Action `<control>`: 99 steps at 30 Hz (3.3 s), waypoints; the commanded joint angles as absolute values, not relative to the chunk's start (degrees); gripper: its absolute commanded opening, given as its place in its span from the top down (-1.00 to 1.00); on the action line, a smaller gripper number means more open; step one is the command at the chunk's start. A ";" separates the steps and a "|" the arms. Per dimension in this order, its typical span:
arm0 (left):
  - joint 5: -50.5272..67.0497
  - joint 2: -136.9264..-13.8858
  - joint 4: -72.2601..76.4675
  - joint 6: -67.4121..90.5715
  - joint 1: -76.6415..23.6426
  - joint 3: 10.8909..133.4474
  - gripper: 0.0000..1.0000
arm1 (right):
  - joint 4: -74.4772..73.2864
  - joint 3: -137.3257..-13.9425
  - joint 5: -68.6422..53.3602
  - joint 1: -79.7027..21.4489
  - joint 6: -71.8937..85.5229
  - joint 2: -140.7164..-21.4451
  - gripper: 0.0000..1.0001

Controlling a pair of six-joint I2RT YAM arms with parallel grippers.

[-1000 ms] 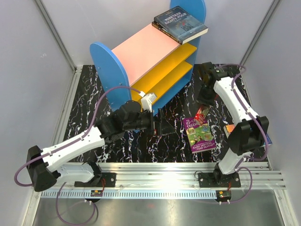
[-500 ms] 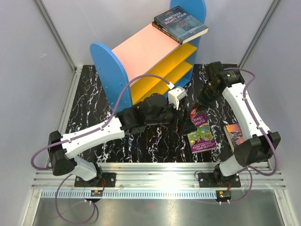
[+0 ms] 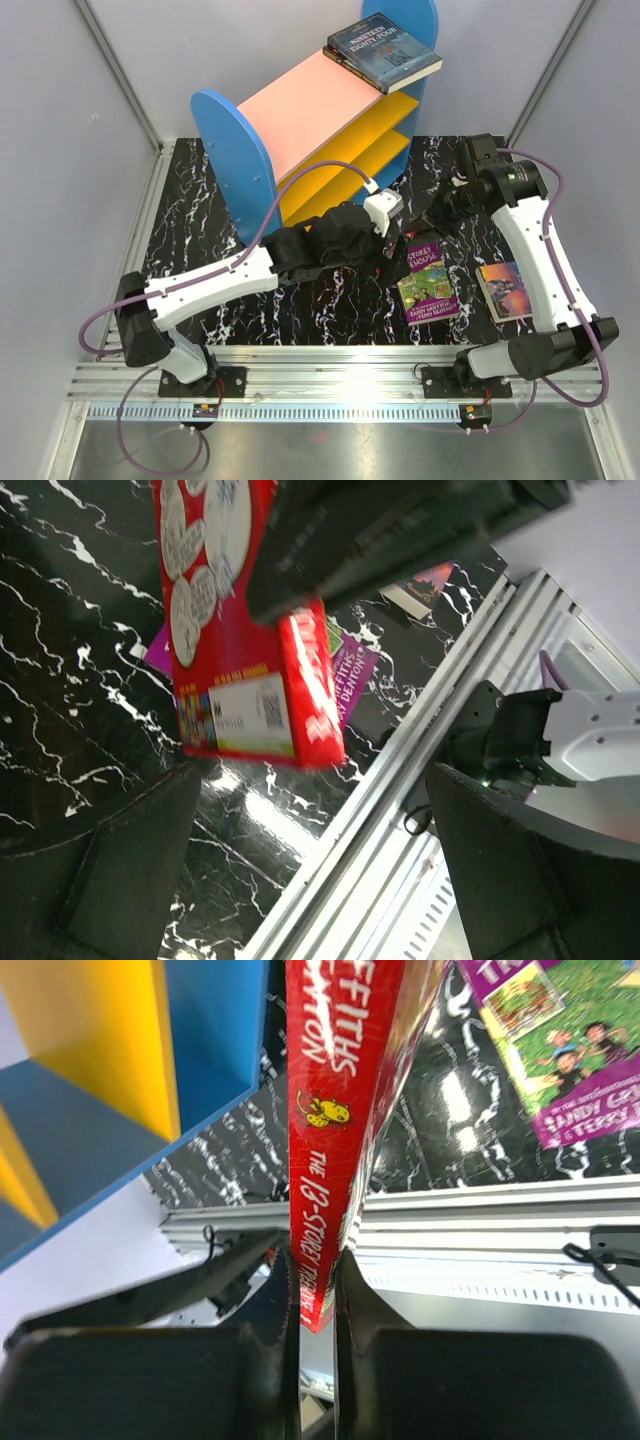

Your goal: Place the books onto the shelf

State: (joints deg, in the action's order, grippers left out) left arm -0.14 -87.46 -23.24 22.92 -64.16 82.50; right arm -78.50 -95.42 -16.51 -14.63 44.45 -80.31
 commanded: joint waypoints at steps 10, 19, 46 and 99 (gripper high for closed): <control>-3.43 -94.92 -21.54 19.51 -65.13 91.31 0.45 | -89.65 -100.46 -26.28 -14.85 46.84 -76.20 1.00; -6.50 -93.43 -20.83 19.86 -65.48 91.58 1.00 | -88.07 -100.63 -27.16 -14.85 47.55 -75.23 1.00; 8.52 -82.35 -9.68 57.20 -50.01 98.43 1.00 | -45.13 -94.52 -24.68 2.37 68.41 -54.26 -1.00; 4.01 -88.32 11.24 92.38 -57.22 95.27 0.77 | -2.99 -86.56 -51.14 2.37 88.60 -64.92 1.00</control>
State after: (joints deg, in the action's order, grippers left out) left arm -2.04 -87.18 6.39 91.92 -56.53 92.92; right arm -3.79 -79.24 -43.09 3.01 91.02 -62.06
